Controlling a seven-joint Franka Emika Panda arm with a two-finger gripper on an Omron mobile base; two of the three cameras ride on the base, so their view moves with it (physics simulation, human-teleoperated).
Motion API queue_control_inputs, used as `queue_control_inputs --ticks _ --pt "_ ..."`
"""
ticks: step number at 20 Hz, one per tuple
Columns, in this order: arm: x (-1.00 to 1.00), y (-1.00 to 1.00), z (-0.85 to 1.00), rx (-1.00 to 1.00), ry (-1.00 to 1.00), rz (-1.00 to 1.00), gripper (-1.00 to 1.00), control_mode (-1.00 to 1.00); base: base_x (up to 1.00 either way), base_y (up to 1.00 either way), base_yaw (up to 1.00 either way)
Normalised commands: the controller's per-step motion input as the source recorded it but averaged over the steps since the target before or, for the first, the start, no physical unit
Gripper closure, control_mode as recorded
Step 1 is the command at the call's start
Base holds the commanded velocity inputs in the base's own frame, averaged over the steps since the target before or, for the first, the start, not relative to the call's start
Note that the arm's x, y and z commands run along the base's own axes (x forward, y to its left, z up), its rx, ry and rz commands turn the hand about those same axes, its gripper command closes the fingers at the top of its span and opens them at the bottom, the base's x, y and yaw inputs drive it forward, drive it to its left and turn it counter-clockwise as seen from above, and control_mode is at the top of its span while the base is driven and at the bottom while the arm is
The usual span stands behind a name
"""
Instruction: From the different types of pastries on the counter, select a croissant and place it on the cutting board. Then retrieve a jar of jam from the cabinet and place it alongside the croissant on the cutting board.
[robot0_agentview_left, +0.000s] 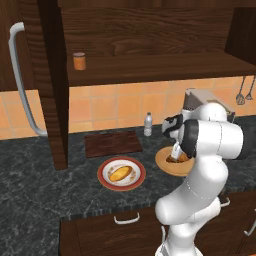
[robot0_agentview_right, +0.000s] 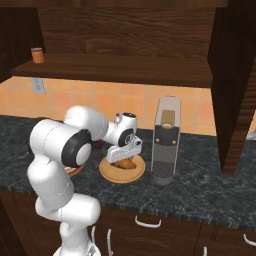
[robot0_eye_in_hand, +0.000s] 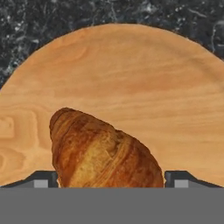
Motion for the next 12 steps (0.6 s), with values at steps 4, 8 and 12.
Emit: queue_control_inputs --ticks 4,8,12 --pt "-0.29 0.22 0.64 -0.01 -0.05 0.00 1.00 -1.00 0.00 0.00 0.00" --pt "-0.05 0.68 0.73 -0.02 0.00 0.00 1.00 -1.00 0.00 0.00 0.00" --pt "0.01 0.98 0.40 0.00 0.02 0.00 1.00 -1.00 0.00 0.00 0.00"
